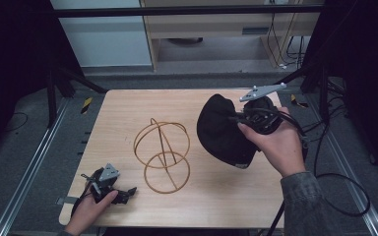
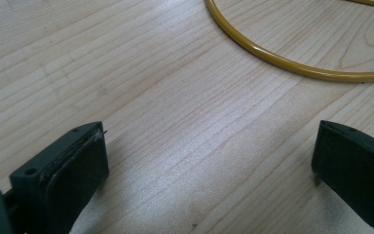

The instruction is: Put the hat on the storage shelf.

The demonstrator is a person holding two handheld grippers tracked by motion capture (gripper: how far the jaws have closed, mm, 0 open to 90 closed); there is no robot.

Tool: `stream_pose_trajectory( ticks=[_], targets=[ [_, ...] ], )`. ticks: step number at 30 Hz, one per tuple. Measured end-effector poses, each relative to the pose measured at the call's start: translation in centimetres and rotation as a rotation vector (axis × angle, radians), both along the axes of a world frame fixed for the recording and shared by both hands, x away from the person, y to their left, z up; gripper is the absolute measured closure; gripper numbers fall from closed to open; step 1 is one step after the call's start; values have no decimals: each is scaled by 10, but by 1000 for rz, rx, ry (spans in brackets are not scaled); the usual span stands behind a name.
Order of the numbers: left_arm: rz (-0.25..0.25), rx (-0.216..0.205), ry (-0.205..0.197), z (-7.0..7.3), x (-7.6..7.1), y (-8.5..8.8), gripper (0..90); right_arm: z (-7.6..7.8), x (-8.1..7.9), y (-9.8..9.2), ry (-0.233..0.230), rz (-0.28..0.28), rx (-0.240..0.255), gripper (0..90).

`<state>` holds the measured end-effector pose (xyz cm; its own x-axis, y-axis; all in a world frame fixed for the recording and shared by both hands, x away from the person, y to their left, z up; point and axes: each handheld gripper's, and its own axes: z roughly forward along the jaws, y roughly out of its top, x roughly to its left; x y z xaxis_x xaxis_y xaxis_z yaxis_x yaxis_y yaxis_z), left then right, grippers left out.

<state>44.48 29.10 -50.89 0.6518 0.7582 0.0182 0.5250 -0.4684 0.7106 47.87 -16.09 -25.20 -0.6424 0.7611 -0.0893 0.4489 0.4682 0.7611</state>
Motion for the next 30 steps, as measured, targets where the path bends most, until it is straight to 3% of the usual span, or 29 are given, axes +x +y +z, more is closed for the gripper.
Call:
stream_pose_trajectory(
  ticks=[10,16,30],
  targets=[
    [0,0,0,0,0,0,0,24,-4,9,-50,17,23,776],
    [-2,2,2,0,0,0,0,36,-6,18,-62,38,66,777],
    [-2,0,2,0,0,-1,0,65,-10,47,-102,96,74,777]
  ],
)
